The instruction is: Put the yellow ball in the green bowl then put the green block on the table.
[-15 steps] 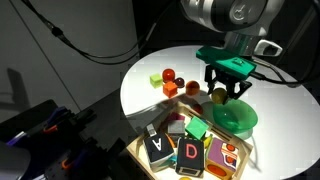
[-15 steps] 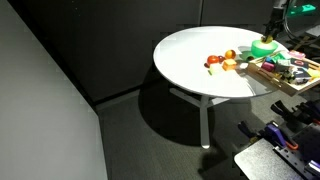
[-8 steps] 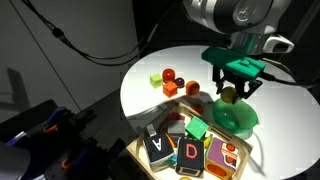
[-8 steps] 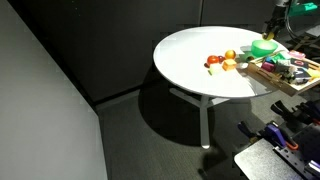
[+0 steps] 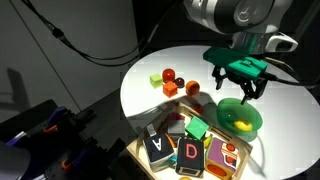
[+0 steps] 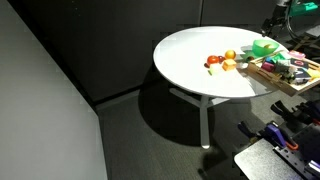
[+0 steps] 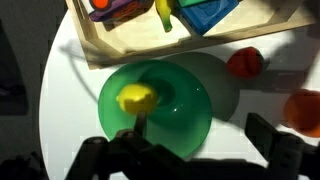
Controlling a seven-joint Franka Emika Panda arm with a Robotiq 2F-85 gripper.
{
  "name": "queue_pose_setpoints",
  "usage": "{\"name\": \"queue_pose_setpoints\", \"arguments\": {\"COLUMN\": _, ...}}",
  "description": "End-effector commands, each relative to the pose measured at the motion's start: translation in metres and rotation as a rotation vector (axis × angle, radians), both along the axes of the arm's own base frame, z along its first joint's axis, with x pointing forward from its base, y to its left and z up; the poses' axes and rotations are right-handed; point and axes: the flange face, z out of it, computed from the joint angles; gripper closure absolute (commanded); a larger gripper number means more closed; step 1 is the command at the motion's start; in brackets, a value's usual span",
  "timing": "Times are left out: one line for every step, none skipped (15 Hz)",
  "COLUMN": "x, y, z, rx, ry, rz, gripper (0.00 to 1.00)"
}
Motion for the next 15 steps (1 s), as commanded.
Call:
{"name": "queue_pose_setpoints", "arguments": {"x": -0.004, "y": 0.010, "z": 0.008, "rx": 0.026, "ry": -0.008, "rz": 0.003, "gripper": 0.00}}
{"name": "queue_pose_setpoints", "arguments": {"x": -0.003, "y": 0.013, "z": 0.007, "rx": 0.031, "ry": -0.006, "rz": 0.007, "gripper": 0.00}}
{"name": "queue_pose_setpoints", "arguments": {"x": -0.003, "y": 0.017, "z": 0.006, "rx": 0.037, "ry": -0.005, "rz": 0.013, "gripper": 0.00}}
{"name": "queue_pose_setpoints", "arguments": {"x": -0.002, "y": 0.022, "z": 0.006, "rx": 0.039, "ry": -0.008, "rz": 0.022, "gripper": 0.00}}
{"name": "queue_pose_setpoints", "arguments": {"x": -0.002, "y": 0.026, "z": 0.006, "rx": 0.042, "ry": -0.009, "rz": 0.030, "gripper": 0.00}}
{"name": "queue_pose_setpoints", "arguments": {"x": -0.001, "y": 0.031, "z": 0.006, "rx": 0.045, "ry": -0.011, "rz": 0.037, "gripper": 0.00}}
{"name": "queue_pose_setpoints", "arguments": {"x": -0.002, "y": 0.037, "z": 0.007, "rx": 0.047, "ry": -0.011, "rz": 0.047, "gripper": 0.00}}
{"name": "queue_pose_setpoints", "arguments": {"x": -0.003, "y": 0.043, "z": 0.008, "rx": 0.048, "ry": -0.009, "rz": 0.052, "gripper": 0.00}}
{"name": "queue_pose_setpoints", "arguments": {"x": -0.005, "y": 0.049, "z": 0.010, "rx": 0.051, "ry": -0.008, "rz": 0.058, "gripper": 0.00}}
{"name": "queue_pose_setpoints", "arguments": {"x": -0.007, "y": 0.054, "z": 0.011, "rx": 0.053, "ry": -0.007, "rz": 0.062, "gripper": 0.00}}
{"name": "queue_pose_setpoints", "arguments": {"x": -0.009, "y": 0.059, "z": 0.014, "rx": 0.055, "ry": -0.006, "rz": 0.067, "gripper": 0.00}}
{"name": "queue_pose_setpoints", "arguments": {"x": -0.011, "y": 0.063, "z": 0.015, "rx": 0.054, "ry": -0.006, "rz": 0.069, "gripper": 0.00}}
{"name": "queue_pose_setpoints", "arguments": {"x": -0.015, "y": 0.068, "z": 0.018, "rx": 0.054, "ry": -0.008, "rz": 0.076, "gripper": 0.00}}
{"name": "queue_pose_setpoints", "arguments": {"x": -0.018, "y": 0.072, "z": 0.021, "rx": 0.055, "ry": -0.011, "rz": 0.081, "gripper": 0.00}}
{"name": "queue_pose_setpoints", "arguments": {"x": -0.020, "y": 0.076, "z": 0.024, "rx": 0.054, "ry": -0.014, "rz": 0.085, "gripper": 0.00}}
